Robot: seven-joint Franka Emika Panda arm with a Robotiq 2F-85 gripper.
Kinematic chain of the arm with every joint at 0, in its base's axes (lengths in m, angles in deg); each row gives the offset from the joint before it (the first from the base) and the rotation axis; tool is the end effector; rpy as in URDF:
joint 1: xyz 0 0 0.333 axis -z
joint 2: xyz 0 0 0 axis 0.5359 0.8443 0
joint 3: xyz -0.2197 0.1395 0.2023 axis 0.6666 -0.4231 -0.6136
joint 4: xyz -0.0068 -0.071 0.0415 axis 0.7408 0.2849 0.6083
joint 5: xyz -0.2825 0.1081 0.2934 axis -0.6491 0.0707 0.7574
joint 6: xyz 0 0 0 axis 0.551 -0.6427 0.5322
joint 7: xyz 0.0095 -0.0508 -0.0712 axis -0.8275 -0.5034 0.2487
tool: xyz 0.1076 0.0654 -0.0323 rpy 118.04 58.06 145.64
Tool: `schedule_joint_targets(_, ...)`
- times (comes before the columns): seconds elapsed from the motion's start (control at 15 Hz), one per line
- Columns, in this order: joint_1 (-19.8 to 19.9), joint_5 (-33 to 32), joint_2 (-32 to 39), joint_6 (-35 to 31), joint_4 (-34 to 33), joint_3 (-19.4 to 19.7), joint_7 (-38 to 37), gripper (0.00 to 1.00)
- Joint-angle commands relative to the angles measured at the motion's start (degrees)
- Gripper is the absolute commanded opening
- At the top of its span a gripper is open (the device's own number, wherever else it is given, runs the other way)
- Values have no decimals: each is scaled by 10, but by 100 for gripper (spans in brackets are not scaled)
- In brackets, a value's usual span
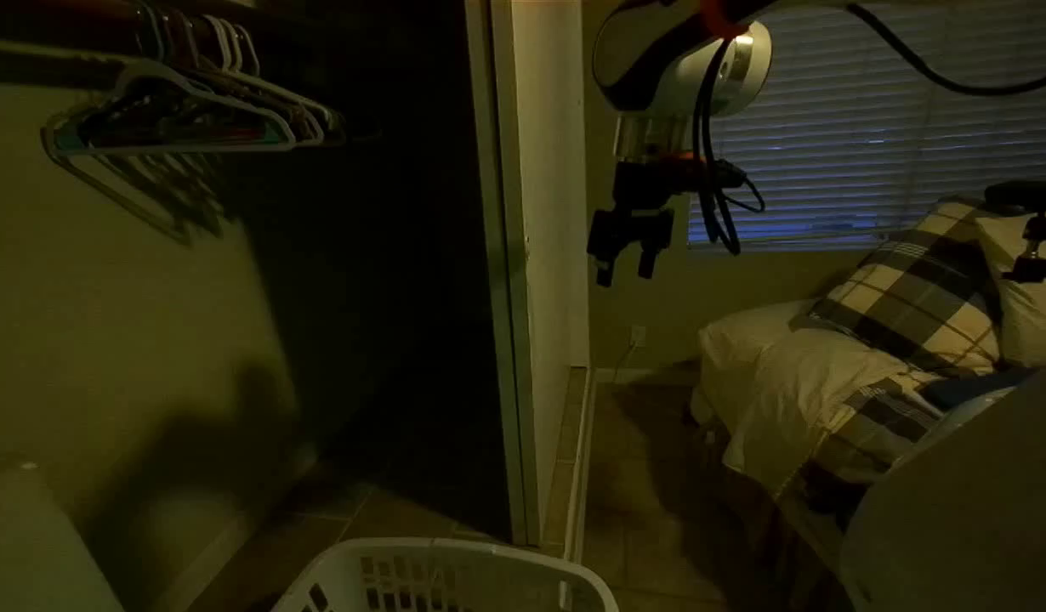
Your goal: Move the thing on the shelf to the right
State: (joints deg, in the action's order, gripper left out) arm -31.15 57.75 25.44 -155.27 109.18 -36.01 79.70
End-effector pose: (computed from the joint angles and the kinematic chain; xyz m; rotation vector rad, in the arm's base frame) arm 0.4284 -0.1270 0.5121 -3.0305 -0.0761 -0.1482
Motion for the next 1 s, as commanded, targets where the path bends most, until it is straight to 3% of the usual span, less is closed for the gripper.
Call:
schedule_joint_targets(0.0,13,6,2,2,-2,-11,5,100)
schedule_joint_targets(0.33,13,6,2,2,-2,-11,5,100)
schedule_joint_targets(0.67,-37,4,72,49,-169,-56,70,100)
schedule_joint_targets(0.8,-56,22,97,123,-239,-71,94,100)
schedule_joint_targets(0.87,-36,5,54,59,-160,-72,63,100)
schedule_joint_targets(0.93,-45,7,64,86,-190,-80,68,100)
